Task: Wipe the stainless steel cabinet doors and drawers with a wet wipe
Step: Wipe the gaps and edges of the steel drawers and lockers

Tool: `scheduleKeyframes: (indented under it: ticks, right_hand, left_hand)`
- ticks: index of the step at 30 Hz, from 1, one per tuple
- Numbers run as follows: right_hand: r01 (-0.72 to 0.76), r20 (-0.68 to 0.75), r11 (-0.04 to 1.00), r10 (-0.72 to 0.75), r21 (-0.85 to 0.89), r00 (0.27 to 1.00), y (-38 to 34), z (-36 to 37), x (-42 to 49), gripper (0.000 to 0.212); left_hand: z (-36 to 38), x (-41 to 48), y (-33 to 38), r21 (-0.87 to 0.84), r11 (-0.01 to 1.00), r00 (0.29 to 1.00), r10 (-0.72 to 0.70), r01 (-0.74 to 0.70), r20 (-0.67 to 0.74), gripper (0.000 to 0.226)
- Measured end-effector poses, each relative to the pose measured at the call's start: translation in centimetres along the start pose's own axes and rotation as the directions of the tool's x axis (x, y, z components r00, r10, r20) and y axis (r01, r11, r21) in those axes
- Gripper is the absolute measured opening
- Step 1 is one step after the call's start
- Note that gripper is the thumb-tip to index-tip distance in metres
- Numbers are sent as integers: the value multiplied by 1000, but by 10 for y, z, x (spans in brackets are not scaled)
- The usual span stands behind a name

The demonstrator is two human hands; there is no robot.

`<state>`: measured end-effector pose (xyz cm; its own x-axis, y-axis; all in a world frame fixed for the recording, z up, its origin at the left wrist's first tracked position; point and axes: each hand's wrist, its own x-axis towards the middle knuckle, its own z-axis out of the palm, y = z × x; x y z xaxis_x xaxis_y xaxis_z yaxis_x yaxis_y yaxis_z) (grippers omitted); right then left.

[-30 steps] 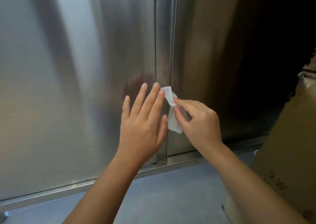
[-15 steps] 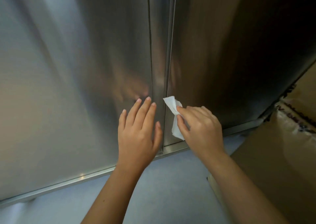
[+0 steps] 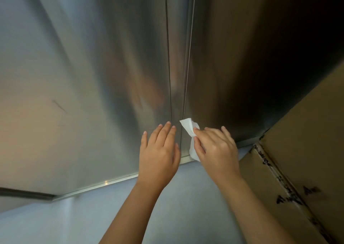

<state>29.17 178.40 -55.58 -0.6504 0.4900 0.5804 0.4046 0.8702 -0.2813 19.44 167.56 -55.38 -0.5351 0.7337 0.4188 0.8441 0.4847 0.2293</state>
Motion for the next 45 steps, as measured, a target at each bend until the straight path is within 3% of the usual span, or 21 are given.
scheduleKeyframes:
  ticks: [12,25,33,45]
  right_hand:
    - [29,17,1000,-30,4,999,-67,-167,61,20]
    - [75,-79,997,-77,-22,994,-77,-303,104,22]
    - [76,-135,995,-83,-62,987,-102,-339,111,22]
    - [-118,-213,973,74,-199,974,-191,-324,101,24]
  left_hand:
    - [-190,23,55,12,998,998,-62,62,-12,35]
    - [-299,48,141,-91,993,993,-78,70,-85,30]
    - [-332,53,147,-116,990,984,54,-74,-171,29]
    - [-373,55,66,-213,945,965,223,-249,-139,33]
